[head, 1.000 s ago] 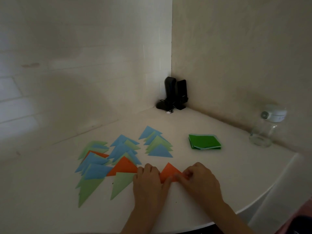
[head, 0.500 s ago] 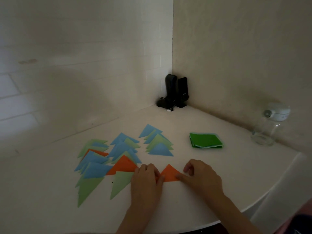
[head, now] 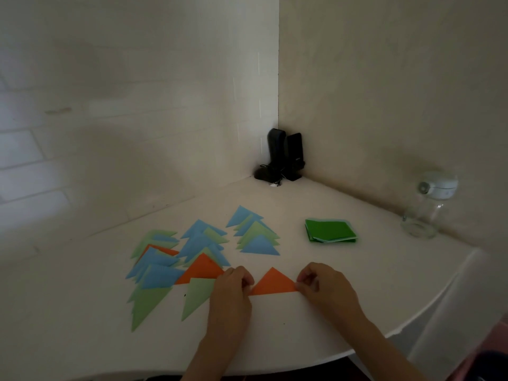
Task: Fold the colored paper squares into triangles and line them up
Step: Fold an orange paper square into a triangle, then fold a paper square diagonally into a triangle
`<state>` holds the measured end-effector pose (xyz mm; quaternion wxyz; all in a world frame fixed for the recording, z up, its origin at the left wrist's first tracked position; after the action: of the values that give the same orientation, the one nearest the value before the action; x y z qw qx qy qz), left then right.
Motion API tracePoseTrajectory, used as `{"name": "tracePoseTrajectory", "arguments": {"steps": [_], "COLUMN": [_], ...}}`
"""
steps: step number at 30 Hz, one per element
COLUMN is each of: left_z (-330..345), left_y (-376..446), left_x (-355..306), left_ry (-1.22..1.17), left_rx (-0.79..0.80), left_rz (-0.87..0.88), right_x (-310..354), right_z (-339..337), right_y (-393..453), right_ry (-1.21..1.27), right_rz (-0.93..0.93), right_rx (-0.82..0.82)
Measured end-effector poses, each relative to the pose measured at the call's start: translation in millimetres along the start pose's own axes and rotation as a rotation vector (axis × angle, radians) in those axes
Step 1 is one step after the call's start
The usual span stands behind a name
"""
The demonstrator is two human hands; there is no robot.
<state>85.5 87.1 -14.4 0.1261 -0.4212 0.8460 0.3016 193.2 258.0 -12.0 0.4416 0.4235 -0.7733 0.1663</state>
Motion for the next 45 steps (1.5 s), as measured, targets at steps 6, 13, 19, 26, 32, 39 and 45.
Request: {"name": "tracePoseTrajectory", "arguments": {"steps": [6, 13, 19, 26, 32, 39, 45], "left_z": [-0.2, 14.6, 13.1, 4.9, 19.2, 32.5, 26.9], "left_y": [-4.9, 2.5, 15.7, 53.4, 69.9, 80.9, 84.5], "left_x": [-30.0, -36.8, -23.7, -1.1, 3.2, 8.8, 2.1], "left_ry": [0.136, 0.168, -0.159, -0.119, -0.035, 0.03, 0.102], "left_rx": [0.023, 0.19, 0.118, -0.061, -0.036, -0.063, -0.096], "left_rz": [0.011, -0.073, -0.104, -0.108, -0.082, -0.093, -0.098], "right_x": [3.0, 2.0, -1.7, -14.5, -23.3, -26.8, -22.1], "right_z": [3.2, 5.2, 0.9, -52.8, -48.5, -47.3, -49.3], "right_y": [-4.2, -3.8, 7.2, 54.8, 83.3, 85.8, 83.3], "right_ry": [-0.029, -0.08, -0.076, -0.141, -0.439, -0.447, -0.4], "right_rz": [-0.034, -0.066, -0.066, -0.193, -0.148, -0.215, -0.257], "right_rx": [-0.027, -0.042, 0.047, -0.318, -0.186, -0.329, -0.367]}}
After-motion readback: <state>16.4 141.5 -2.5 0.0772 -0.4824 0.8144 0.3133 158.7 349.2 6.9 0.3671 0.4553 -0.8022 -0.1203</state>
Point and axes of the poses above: each hand's wrist, its own y-axis towards the middle knuckle, its own z-axis out of the palm, x = y × z, the point moved 6 cm from there along y, towards the middle knuckle, and after that the axes turned 15 degrees about y, right-handed, at the moved point
